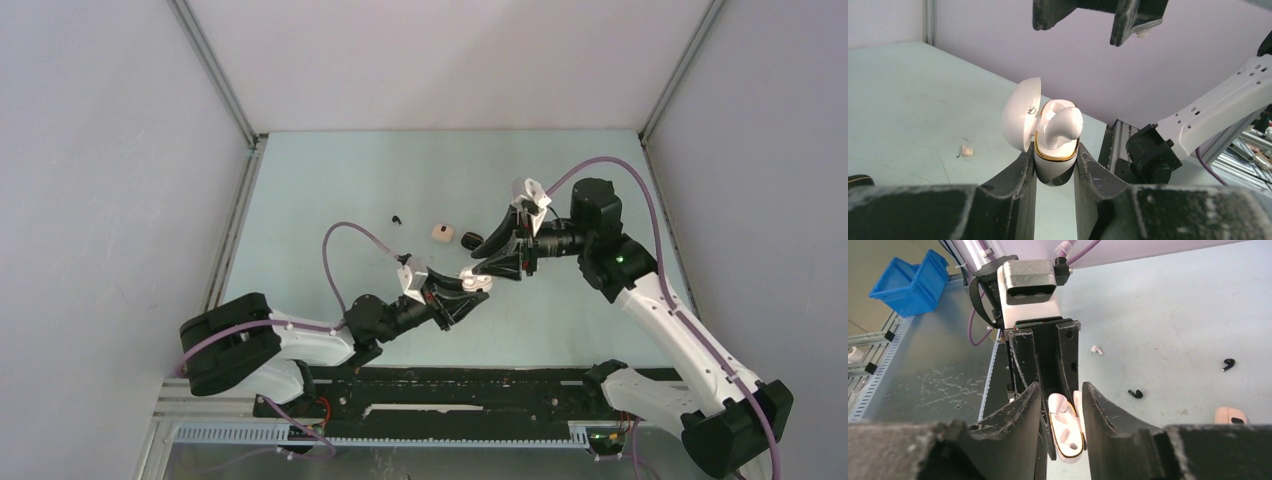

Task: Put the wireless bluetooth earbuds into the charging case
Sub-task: Place the earbud in the charging case.

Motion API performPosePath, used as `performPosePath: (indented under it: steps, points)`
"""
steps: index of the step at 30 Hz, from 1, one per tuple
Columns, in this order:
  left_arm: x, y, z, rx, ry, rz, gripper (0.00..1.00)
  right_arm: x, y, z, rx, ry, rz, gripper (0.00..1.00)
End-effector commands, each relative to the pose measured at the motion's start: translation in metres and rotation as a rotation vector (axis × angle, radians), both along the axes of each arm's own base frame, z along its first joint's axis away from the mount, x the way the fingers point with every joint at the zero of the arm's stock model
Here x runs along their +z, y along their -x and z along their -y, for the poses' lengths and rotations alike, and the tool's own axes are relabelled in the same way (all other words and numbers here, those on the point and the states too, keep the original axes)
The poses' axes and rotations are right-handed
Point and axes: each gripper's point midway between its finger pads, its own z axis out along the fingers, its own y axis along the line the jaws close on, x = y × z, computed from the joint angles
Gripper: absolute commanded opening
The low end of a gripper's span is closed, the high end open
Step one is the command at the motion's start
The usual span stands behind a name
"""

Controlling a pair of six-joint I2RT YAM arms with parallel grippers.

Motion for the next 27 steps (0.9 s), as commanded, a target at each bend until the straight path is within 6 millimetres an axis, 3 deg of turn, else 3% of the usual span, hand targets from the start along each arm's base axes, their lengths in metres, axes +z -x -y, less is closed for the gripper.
performPosePath:
  steps: [1,9,16,27]
  points:
    - [0.009,0.003,0.0,-0.011,-0.018,0.067,0.0,0.004,0.008,0.005,0.002,0.028,0.085,0.37]
    - [0.001,0.005,0.001,-0.02,-0.09,0.1,0.0,-0.01,-0.006,0.014,-0.098,0.146,0.162,0.56]
    - [0.001,0.008,0.003,-0.038,-0.11,0.116,0.0,-0.02,-0.007,0.008,-0.077,0.162,0.117,0.6]
    - [0.001,0.01,0.003,-0.046,-0.118,0.123,0.0,-0.041,0.006,0.003,0.008,0.21,0.088,0.69]
